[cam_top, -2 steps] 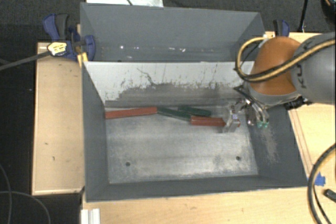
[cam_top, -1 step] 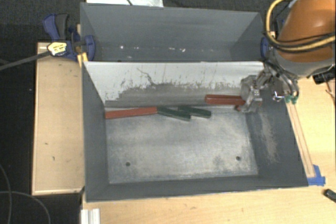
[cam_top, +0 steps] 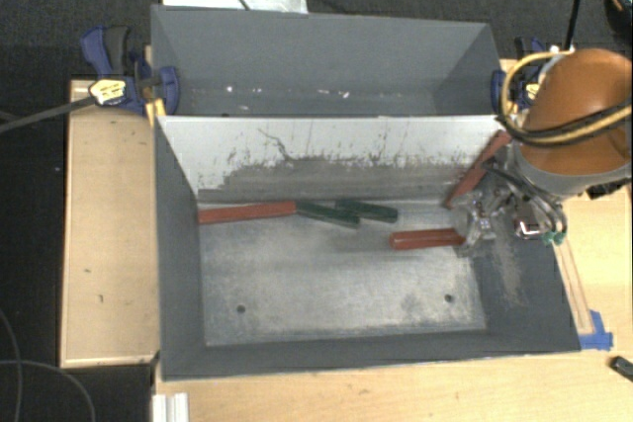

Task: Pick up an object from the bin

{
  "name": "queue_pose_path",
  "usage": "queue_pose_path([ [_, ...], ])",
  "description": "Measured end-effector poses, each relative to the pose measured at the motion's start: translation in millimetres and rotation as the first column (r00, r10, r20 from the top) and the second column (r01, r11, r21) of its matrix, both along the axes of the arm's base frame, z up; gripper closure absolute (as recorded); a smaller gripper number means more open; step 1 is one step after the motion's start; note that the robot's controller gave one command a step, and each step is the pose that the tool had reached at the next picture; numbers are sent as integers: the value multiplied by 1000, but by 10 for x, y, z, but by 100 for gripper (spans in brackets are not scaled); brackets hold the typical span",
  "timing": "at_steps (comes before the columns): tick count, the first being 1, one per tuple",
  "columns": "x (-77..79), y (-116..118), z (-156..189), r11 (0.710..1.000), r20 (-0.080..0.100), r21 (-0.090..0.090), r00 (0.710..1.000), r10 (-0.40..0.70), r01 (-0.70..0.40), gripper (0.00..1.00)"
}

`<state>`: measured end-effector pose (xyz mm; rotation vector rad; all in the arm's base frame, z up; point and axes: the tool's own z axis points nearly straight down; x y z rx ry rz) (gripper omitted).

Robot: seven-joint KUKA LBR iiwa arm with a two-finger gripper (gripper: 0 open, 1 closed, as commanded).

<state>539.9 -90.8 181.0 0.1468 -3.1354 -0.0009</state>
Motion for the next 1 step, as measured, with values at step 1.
queue_pose_path([
  [1,-86,56,866,1000,14,-2,1000,16,-15,100],
])
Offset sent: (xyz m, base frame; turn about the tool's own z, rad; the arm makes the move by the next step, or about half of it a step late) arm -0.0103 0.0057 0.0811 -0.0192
